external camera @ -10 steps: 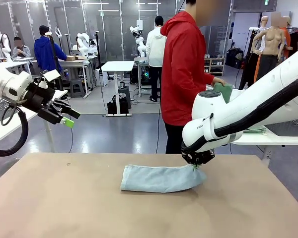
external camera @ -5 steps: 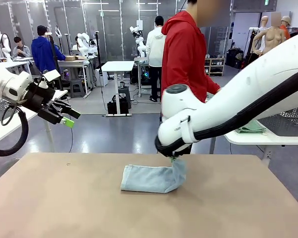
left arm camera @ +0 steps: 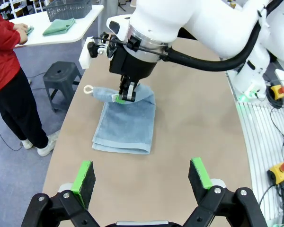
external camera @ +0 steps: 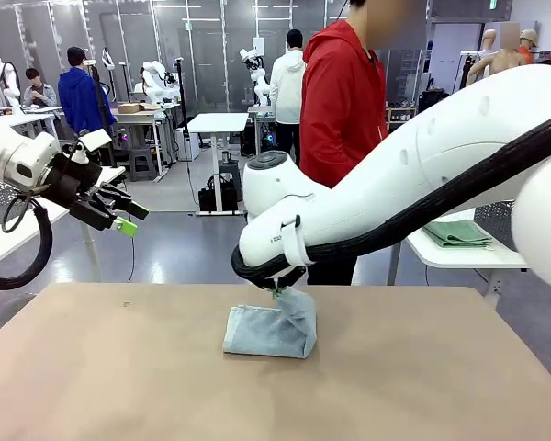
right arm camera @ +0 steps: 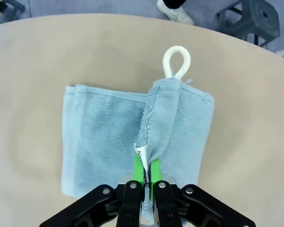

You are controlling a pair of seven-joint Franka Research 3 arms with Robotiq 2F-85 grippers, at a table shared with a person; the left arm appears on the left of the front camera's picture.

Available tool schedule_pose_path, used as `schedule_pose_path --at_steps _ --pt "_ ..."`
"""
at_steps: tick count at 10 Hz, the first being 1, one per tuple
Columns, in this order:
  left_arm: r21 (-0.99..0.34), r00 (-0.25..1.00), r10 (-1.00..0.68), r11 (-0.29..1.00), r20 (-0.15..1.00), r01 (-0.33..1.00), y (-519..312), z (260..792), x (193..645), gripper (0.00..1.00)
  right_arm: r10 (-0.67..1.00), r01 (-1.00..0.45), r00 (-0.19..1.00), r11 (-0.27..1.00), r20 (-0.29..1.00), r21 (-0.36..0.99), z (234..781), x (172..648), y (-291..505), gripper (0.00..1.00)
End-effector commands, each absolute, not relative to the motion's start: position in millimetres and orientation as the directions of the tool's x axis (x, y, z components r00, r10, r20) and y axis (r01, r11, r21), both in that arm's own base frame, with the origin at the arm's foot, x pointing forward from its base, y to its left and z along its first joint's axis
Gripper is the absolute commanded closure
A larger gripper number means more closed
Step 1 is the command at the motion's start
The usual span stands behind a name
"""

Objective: Fold the towels and place them in the basket.
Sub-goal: When a person lays out a Towel with hook on the table, fold it in half twice.

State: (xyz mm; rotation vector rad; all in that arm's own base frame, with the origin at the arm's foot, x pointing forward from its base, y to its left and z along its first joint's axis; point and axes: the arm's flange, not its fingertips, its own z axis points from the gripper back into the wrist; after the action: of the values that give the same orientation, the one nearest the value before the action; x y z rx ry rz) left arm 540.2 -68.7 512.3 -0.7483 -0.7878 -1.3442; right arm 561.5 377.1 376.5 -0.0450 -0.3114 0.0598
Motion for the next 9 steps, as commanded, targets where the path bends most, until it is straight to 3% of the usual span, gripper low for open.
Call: schedule_pose_path --at_steps 1,9 --pt "-0.012 0.059 -0.542 0.09 0.839 0.996 -69.0 512.4 540.8 0.0 0.032 -0.015 0.945 0.999 0.326 -0.052 366.3 571.5 391.3 1.0" --pt "-0.012 0.059 -0.542 0.09 0.839 0.996 -69.0 512.4 540.8 0.0 0.075 -0.077 0.953 0.997 0.293 -0.003 337.1 568.3 426.5 1.0"
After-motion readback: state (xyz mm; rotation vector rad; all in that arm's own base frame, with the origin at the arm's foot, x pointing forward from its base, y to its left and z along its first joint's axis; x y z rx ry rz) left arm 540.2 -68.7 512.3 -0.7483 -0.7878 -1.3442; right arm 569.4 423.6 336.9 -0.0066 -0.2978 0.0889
